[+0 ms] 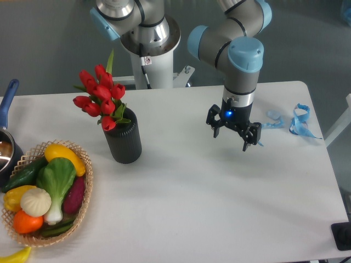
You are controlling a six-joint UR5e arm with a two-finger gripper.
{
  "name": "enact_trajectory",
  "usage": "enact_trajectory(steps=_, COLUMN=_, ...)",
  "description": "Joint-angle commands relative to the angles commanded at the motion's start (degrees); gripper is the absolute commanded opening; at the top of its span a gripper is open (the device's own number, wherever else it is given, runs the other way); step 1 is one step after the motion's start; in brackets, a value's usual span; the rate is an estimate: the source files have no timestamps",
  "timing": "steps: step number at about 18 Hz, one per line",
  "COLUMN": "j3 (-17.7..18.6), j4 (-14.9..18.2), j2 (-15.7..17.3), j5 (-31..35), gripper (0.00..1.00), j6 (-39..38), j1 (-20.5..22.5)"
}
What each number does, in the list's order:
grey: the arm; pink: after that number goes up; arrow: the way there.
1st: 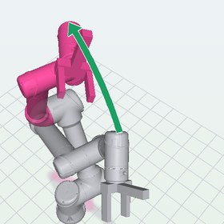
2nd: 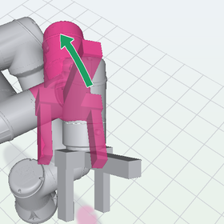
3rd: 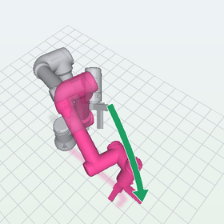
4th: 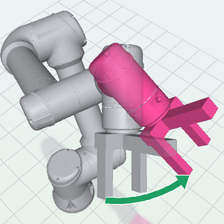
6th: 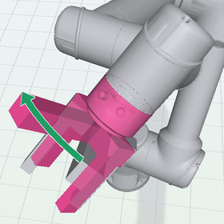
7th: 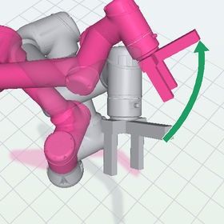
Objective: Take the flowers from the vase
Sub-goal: 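Move the gripper over to the red tulip stems above the black vase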
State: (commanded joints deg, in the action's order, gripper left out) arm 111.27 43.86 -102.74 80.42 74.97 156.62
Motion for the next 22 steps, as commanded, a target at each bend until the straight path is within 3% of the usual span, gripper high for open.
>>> enact_trajectory(steps=8, j3=1.7, j4=-0.2, j2=1.2, j5=-2.3, gripper=1.00, j6=-0.5, j1=0.1)
enact_trajectory(steps=15, j3=8.0, j4=-0.9, j2=6.0, j5=-19.7, gripper=1.00, j6=-0.1, j1=1.1)
enact_trajectory(steps=22, j3=11.2, j4=-0.9, j2=12.1, j5=-34.7, gripper=1.00, j6=-0.1, j1=0.5)
